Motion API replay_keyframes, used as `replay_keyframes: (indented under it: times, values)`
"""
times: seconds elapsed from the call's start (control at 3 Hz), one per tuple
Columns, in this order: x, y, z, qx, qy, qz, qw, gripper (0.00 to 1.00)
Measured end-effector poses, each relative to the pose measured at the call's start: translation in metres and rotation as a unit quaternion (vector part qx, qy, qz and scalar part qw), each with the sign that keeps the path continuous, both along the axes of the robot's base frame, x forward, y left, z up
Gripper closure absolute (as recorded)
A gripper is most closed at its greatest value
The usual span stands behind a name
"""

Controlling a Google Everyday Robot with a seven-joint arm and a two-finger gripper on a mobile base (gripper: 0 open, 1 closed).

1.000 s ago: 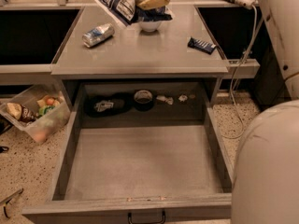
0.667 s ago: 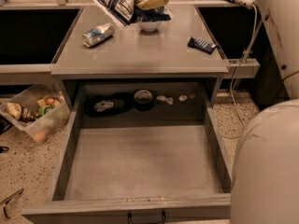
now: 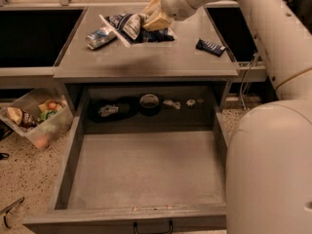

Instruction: Pick blue chip bag from top drawer and place on counter

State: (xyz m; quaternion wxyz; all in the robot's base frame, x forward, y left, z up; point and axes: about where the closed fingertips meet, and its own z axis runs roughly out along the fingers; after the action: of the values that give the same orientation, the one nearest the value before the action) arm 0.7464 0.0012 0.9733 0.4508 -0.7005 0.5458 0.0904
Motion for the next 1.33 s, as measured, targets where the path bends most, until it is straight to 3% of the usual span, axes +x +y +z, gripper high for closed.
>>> replay_keyframes:
  times: [0.33,0.67,1.0,1.33]
  values:
    - [0.012,-0.005,-0.035,0.018,0.045,-0.030,0.9984,1.00]
    - [0.017,-0.003,-0.065,0.022,0.073,-0.049,0.9959,1.00]
    - [0.024,0.004,-0.088,0.014,0.080,-0.054,0.9952,1.00]
    - [0.024,0.004,-0.088,0.014,0.080,-0.054,0.9952,0.81]
